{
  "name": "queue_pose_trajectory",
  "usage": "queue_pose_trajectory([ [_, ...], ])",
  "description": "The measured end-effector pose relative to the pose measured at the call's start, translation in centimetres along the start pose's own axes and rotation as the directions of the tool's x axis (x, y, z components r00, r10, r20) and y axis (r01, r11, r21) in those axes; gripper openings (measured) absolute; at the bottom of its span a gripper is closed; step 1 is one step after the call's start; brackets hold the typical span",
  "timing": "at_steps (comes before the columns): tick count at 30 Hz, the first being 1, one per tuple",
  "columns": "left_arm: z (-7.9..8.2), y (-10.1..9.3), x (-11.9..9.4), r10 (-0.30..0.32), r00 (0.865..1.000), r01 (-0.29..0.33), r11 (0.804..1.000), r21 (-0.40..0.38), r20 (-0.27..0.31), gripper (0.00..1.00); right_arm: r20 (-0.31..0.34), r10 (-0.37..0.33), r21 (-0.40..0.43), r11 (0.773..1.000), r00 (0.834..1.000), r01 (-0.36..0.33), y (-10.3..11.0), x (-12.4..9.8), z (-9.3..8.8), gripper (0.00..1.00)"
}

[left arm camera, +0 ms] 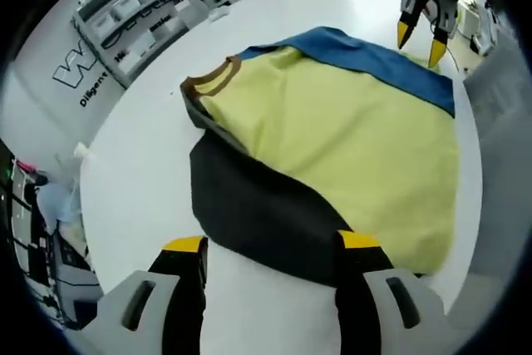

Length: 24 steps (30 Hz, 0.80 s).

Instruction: Fold the garment on the visible template until the final outline fits inside the template.

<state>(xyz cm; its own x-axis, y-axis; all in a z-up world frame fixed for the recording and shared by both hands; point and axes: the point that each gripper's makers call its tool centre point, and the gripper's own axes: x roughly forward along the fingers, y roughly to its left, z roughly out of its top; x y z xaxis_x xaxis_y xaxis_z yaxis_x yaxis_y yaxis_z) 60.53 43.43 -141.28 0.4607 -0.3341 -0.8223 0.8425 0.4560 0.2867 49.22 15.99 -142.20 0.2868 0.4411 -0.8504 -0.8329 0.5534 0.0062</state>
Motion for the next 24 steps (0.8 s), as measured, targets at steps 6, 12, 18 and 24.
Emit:
queue_pose_trajectory([
  [6, -0.5, -1.5, -0.6, -0.012, 1.0, 0.012, 1.0, -0.009, 0.008, 0.64, 0.025, -0.004, -0.011, 1.0, 1.0, 0.004, 1.0, 0.0, 0.5, 0.42],
  [12, -1.8, -3.2, -1.0, -0.028, 1.0, 0.028, 0.999, -0.017, 0.012, 0.64, 0.045, -0.001, -0.004, 1.0, 0.999, 0.001, 2.2, 0.1, 0.6, 0.46],
  [18, -2.7, -4.0, -1.5, -0.033, 0.999, 0.034, 0.999, -0.035, 0.016, 0.64, 0.044, 0.019, -0.01, 1.0, 0.999, -0.019, 3.9, 0.5, 0.6, 0.48],
  [24, -3.0, -4.6, -1.7, -0.033, 0.999, 0.033, 0.999, -0.026, 0.023, 0.63, 0.033, 0.038, -0.026, 0.999, 0.999, -0.037, 5.4, 1.1, 0.7, 0.47],
])
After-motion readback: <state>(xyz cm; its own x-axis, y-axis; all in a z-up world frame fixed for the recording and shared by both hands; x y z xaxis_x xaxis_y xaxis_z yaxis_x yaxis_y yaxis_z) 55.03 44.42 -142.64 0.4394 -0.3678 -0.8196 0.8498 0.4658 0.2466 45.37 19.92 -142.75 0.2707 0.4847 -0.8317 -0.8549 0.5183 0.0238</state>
